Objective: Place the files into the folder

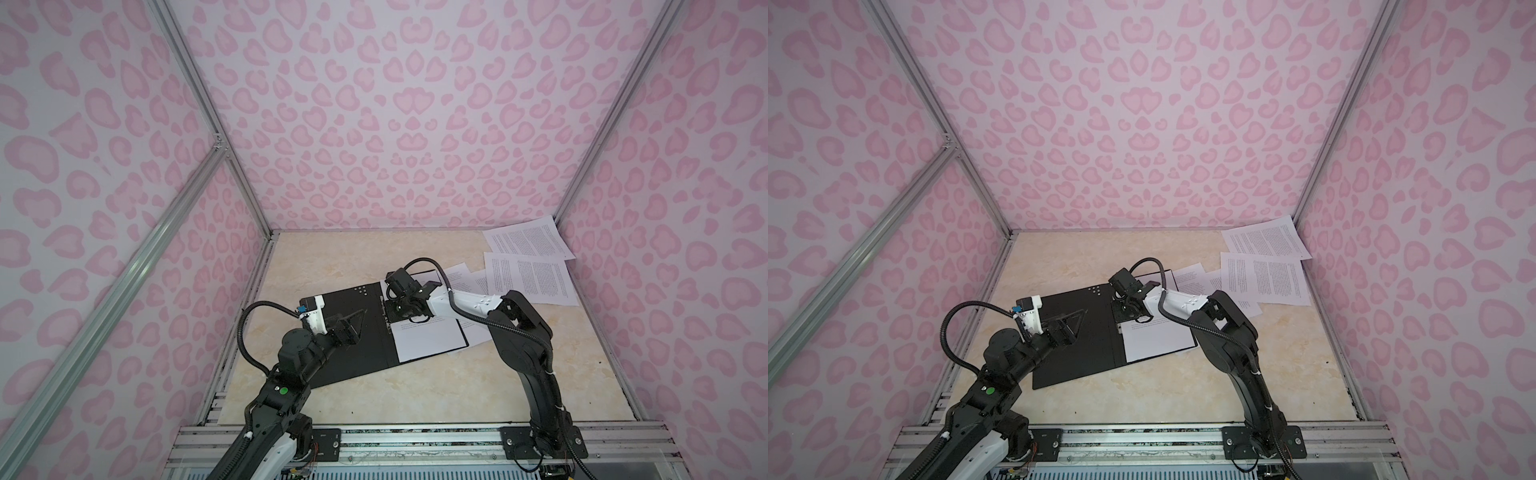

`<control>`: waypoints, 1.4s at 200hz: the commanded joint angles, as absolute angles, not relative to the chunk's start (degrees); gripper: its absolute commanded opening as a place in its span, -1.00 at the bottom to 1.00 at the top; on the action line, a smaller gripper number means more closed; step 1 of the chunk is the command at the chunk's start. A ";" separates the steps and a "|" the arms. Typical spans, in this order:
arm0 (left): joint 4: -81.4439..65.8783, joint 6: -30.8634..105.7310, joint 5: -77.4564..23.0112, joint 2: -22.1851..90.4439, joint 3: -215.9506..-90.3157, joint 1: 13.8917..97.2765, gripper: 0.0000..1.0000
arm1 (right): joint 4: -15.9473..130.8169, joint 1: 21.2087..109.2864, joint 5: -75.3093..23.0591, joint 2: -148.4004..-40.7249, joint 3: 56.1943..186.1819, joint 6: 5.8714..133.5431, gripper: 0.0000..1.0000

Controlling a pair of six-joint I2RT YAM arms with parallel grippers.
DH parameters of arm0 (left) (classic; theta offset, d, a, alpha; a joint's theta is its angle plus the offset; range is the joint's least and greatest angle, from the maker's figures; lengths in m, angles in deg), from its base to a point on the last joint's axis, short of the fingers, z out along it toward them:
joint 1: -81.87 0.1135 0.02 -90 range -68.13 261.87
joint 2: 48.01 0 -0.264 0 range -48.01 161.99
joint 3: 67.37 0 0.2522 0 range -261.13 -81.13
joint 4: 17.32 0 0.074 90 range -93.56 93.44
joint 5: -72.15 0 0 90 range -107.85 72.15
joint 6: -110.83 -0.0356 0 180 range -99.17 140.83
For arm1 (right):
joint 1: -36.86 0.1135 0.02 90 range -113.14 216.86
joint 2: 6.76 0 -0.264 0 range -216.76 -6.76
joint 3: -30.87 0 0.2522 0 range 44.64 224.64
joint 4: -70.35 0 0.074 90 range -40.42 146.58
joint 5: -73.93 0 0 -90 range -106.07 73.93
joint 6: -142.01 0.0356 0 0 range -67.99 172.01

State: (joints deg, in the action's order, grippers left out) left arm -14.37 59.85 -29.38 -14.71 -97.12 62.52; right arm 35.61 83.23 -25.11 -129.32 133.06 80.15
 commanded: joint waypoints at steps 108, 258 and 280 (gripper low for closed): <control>-12.88 59.04 -26.29 -16.55 -97.74 62.54 0.94 | 39.64 78.15 -32.93 -128.68 137.55 86.95 -0.89; -12.69 58.88 -25.98 -14.31 -98.24 62.54 0.94 | 33.42 71.16 -37.77 -141.65 156.09 86.83 -0.91; -12.97 59.06 -26.23 -12.68 -98.40 62.54 0.94 | 33.12 70.53 -38.26 -143.10 157.36 86.88 -0.91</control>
